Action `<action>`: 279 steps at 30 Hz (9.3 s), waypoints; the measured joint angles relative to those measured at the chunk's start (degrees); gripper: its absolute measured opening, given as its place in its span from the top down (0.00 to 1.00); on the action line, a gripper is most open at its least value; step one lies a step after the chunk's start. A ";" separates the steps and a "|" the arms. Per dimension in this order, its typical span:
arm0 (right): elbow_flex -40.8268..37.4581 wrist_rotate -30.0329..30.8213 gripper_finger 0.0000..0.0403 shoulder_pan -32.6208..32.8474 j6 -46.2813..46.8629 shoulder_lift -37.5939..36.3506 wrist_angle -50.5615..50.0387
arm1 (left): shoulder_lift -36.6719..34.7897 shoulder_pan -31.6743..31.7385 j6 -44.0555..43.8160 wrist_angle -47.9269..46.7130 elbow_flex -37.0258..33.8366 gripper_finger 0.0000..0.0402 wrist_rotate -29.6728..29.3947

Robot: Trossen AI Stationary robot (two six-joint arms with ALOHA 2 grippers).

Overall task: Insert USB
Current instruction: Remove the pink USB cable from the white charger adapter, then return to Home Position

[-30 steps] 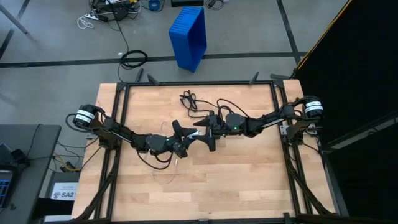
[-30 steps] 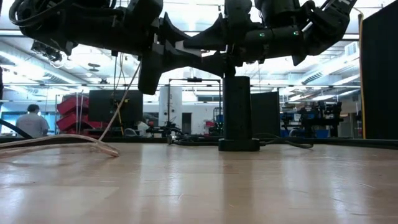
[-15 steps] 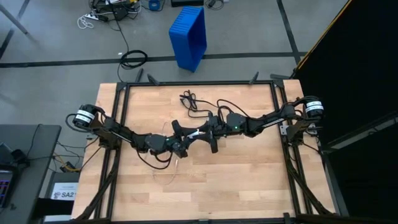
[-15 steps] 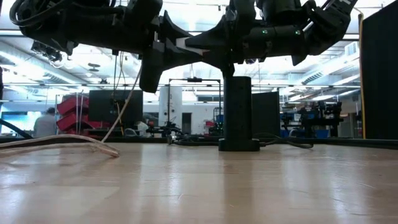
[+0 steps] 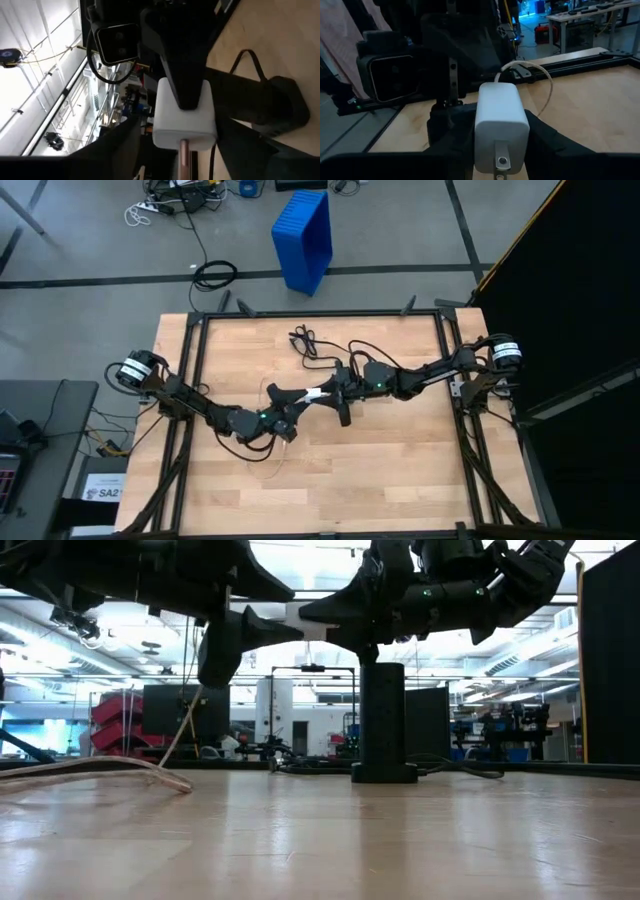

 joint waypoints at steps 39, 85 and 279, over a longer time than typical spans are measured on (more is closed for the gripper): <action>0.00 0.01 0.77 0.02 -0.55 -0.13 -1.06 | -1.57 -0.59 -2.57 -3.21 -1.62 0.81 -3.11; -7.12 58.93 0.77 14.79 -13.73 -26.02 -28.74 | -23.24 23.95 -66.02 -36.72 -15.32 1.00 34.96; -41.13 16.43 1.00 -12.90 -12.57 -92.56 -47.39 | -91.52 29.88 -72.78 -57.16 -33.11 1.00 39.41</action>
